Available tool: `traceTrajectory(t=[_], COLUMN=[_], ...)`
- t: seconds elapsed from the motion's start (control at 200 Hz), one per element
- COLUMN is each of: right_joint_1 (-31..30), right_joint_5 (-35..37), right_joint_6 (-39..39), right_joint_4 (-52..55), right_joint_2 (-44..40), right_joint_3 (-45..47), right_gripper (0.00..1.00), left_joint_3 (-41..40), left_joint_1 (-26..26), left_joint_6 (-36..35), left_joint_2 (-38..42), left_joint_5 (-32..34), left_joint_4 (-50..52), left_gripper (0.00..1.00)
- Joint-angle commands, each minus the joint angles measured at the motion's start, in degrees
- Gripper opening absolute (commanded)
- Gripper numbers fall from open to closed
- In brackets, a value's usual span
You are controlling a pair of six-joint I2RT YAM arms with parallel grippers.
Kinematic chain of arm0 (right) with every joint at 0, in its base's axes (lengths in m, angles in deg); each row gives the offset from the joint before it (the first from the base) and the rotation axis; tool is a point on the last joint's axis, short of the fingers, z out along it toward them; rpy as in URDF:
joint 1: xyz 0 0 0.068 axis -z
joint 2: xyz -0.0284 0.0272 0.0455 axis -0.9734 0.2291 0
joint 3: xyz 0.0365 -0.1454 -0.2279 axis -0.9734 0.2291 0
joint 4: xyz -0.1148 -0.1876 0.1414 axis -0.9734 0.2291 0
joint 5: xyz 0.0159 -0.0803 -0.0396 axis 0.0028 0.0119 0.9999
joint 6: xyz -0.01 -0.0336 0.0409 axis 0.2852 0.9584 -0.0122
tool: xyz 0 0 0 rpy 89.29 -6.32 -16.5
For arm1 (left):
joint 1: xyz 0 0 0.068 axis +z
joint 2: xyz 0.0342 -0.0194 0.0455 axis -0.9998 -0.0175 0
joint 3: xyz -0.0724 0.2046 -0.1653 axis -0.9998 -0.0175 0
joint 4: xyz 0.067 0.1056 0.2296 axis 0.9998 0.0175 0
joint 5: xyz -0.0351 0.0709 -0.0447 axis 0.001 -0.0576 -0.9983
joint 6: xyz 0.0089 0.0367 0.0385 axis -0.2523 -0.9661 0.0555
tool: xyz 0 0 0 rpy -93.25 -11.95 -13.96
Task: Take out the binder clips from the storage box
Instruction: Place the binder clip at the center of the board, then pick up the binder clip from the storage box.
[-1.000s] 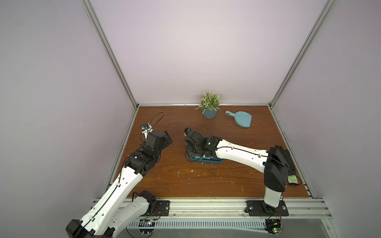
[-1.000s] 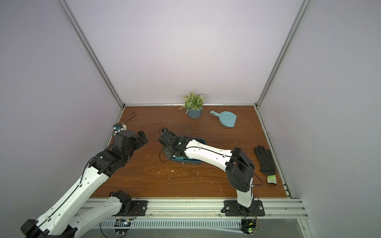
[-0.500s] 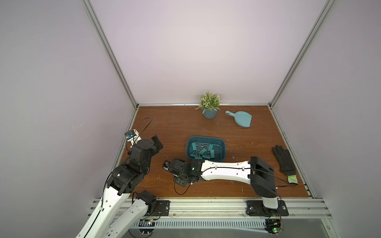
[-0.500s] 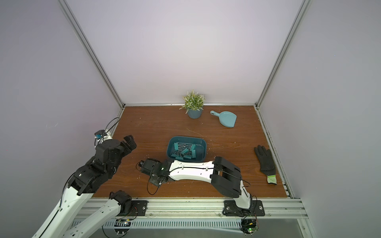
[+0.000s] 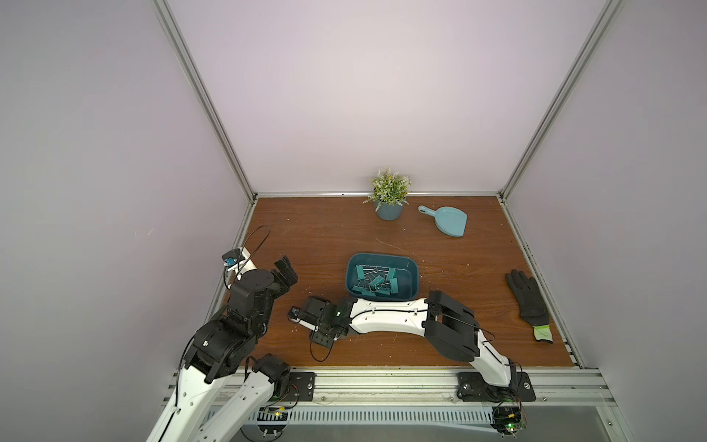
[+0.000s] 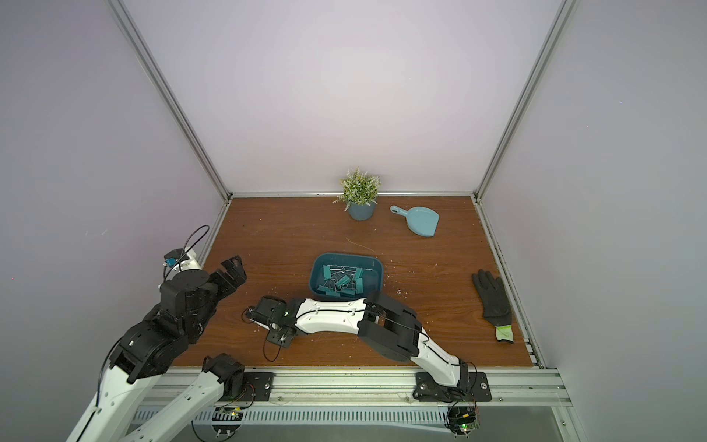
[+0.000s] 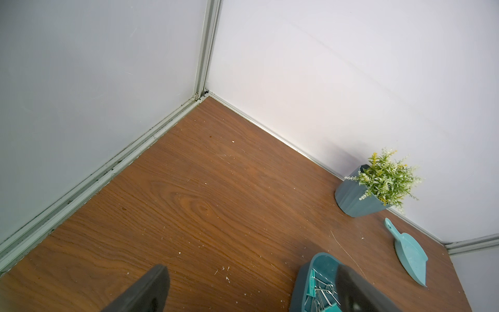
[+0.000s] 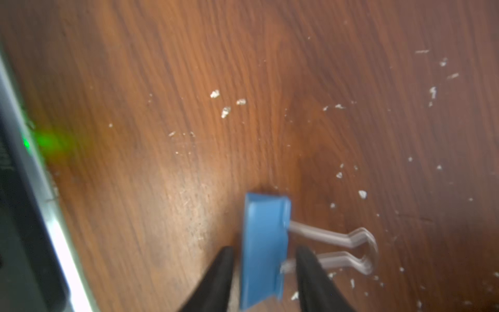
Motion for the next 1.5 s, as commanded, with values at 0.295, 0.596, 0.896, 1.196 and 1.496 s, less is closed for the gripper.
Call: traceTrajectory(t=[0.295, 0.596, 0.896, 1.196, 1.496], right_joint_1=[4.7, 16.7, 25.2, 26.3, 26.4], right_joint_5=[1.3, -1.9, -5.2, -5.9, -5.1], right_joint_6=[-5.5, -16.2, -23.0, -25.0, -26.0], right_joint_4=[-3.2, -7.7, -8.1, -3.4, 0.5], right_joint_2=[-17.1, -31.8, -28.3, -15.7, -7.2], right_joint_3=[10.1, 24.9, 23.4, 12.3, 4.6], right_gripper=[0.74, 0.94, 0.78, 0.54, 0.45], left_joint_3=[4.0, 3.5, 2.8, -1.1, -1.7], left_joint_1=[0.7, 0.7, 0.6, 0.6, 0.5], left_joint_6=[-0.5, 1.3, 3.0, 4.2, 3.5], left_joint_2=[-7.8, -17.8, -26.6, -25.9, -25.3], left_joint_5=[-3.6, -11.2, -15.6, -15.7, -15.6], left_joint_4=[1.4, -2.2, -4.5, -6.2, -6.6], left_gripper=[0.99, 0.95, 0.99, 0.99, 0.99])
